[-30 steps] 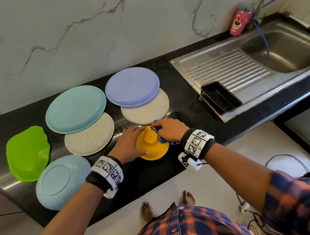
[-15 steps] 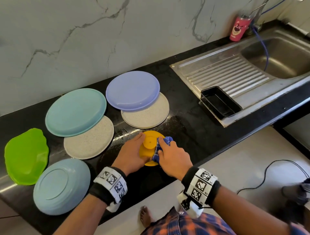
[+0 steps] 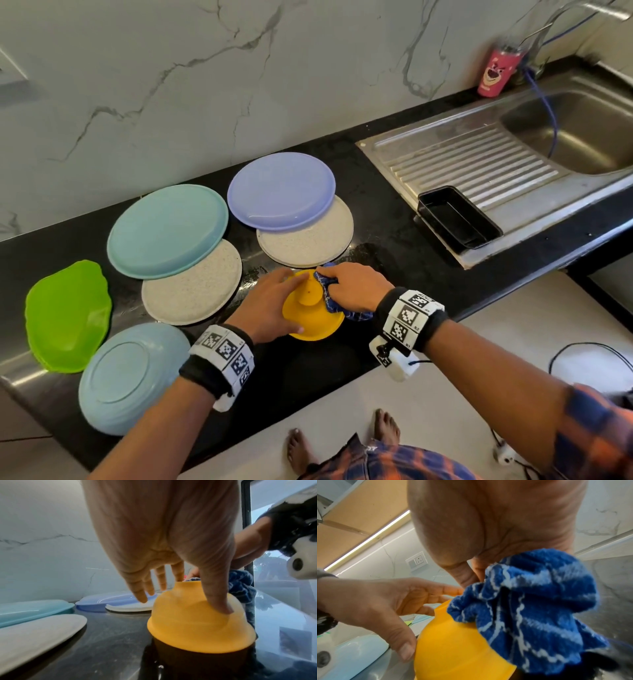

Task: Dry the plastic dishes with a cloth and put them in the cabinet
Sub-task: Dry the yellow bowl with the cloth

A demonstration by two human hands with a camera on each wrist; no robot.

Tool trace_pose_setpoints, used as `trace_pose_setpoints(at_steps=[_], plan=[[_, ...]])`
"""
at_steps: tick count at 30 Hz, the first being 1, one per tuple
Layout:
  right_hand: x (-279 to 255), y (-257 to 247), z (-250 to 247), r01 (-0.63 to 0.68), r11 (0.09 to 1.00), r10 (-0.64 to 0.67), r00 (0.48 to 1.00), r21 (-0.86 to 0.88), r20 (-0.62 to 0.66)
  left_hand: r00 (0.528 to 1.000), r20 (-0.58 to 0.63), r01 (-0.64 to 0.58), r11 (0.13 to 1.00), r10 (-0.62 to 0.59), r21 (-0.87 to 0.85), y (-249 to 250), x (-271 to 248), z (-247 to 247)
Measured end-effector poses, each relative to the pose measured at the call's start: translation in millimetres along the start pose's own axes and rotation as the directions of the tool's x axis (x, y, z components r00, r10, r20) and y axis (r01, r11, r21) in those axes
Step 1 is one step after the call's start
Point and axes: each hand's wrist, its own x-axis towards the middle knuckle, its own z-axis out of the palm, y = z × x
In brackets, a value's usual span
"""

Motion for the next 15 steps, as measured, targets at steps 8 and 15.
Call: trace_pose_setpoints(at_steps=[8,15], plan=[[-27,-6,46,-0.077,0.993,0.092,0.979,0.09,-0.183,0.996,0.006,-0.092,0.989,0.093,-0.113,-14,7,9],[-43,-13,69,-0.084,0.991,0.101,0.981,0.104,-0.168,0.97,-0.227,0.076,0.996,-0.084,-0.043,13,-5,31]])
